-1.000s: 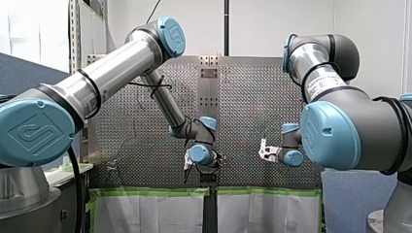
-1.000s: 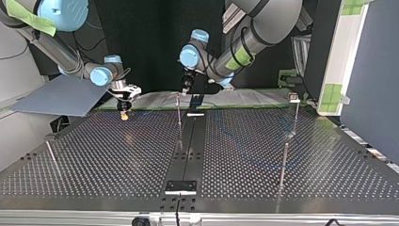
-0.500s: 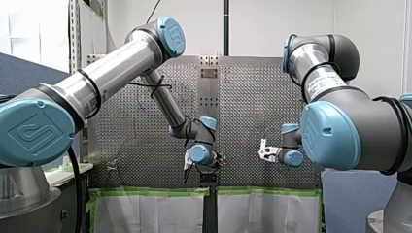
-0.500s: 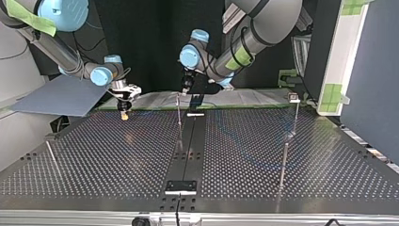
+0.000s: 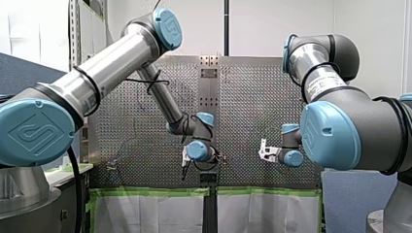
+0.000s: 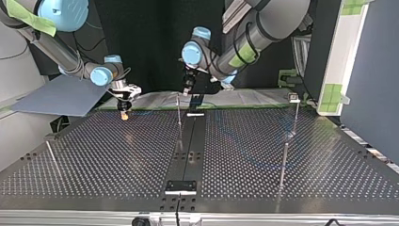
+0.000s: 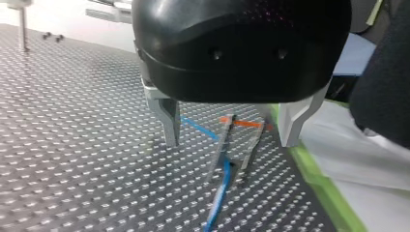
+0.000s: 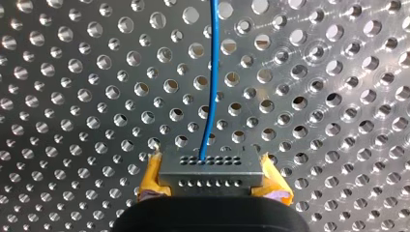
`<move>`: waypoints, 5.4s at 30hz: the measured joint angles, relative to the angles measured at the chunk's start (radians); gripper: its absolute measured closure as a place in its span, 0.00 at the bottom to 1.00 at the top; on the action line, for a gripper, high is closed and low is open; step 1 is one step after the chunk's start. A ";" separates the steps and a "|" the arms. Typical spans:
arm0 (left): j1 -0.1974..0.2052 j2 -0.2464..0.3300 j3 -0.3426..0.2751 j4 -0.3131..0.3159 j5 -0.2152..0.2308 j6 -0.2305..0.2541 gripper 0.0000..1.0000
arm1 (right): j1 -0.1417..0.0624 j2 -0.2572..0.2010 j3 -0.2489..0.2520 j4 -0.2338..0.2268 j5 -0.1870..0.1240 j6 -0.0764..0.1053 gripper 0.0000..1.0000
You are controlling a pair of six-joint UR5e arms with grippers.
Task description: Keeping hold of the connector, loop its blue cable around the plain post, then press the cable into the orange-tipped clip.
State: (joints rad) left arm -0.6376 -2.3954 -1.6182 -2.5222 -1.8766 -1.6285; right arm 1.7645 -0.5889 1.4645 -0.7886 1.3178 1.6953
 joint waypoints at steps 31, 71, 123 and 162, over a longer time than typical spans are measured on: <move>0.030 0.291 -0.291 0.120 -0.122 -0.060 0.00 | 0.001 0.003 0.000 0.001 -0.002 0.009 1.00; 0.051 0.673 -0.676 0.310 0.116 -0.232 0.00 | 0.006 0.005 0.000 0.003 -0.002 0.009 1.00; 0.094 0.691 -0.799 0.298 0.103 -0.217 0.00 | 0.022 -0.060 -0.042 0.221 0.010 -0.124 1.00; 0.100 0.691 -0.799 0.289 0.087 -0.201 0.00 | 0.037 -0.115 0.032 0.159 0.129 -0.092 1.00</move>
State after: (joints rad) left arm -0.5373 -1.7047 -2.4172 -2.2336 -1.7893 -1.8300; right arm 1.8017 -0.7036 1.4966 -0.6291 1.4467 1.6032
